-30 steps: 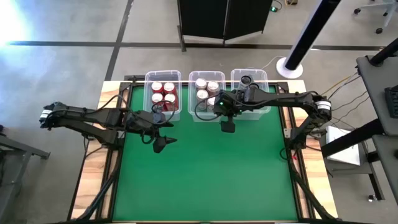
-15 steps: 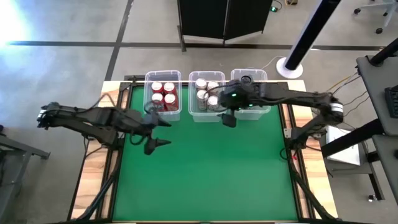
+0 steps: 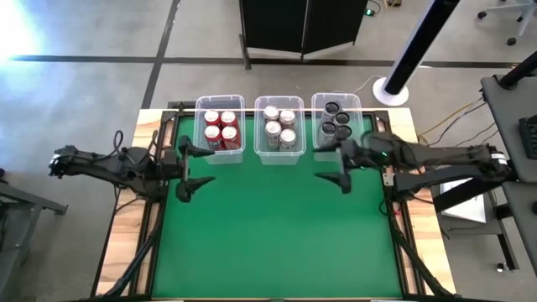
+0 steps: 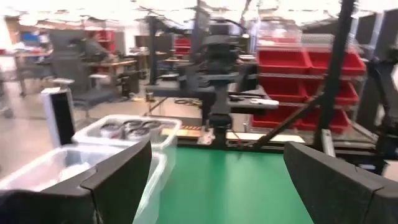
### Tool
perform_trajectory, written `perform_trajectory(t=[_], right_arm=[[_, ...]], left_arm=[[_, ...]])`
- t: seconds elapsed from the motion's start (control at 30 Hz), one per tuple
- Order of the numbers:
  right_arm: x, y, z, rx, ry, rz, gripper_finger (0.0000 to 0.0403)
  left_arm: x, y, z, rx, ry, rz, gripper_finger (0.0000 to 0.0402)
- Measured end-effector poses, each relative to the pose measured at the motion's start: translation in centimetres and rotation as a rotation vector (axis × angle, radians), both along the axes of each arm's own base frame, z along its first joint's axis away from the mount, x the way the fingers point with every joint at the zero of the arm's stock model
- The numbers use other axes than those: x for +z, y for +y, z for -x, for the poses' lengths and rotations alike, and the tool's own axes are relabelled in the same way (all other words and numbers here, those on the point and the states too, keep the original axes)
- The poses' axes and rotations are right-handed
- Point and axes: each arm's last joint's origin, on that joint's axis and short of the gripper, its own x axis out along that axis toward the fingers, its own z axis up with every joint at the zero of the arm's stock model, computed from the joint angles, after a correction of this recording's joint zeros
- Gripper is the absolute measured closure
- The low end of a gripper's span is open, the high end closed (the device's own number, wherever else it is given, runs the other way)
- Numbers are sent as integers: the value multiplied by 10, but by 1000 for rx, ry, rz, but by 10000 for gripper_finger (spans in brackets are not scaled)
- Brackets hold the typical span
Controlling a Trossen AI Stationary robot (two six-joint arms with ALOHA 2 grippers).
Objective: Sort soda cans
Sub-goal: Return to Home Position
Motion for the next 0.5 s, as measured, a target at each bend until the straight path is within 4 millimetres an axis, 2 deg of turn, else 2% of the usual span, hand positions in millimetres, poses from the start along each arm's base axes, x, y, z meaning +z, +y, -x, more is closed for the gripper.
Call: perform_trajectory(t=[0.1, 0.2, 0.4, 0.5], right_arm=[[-12, 10, 23, 19, -69, 7, 37], [-23, 12, 47, -58, -128, 14, 37], [-42, 12, 95, -110, -282, 12, 42], [-54, 12, 107, -111, -330, 1, 65]], left_arm=[[-20, 3, 6, 24, -9, 41, 51], [-35, 6, 13, 35, -14, 76, 51], [-47, 9, 29, 55, -83, 69, 51], [-57, 10, 35, 56, -88, 62, 51]])
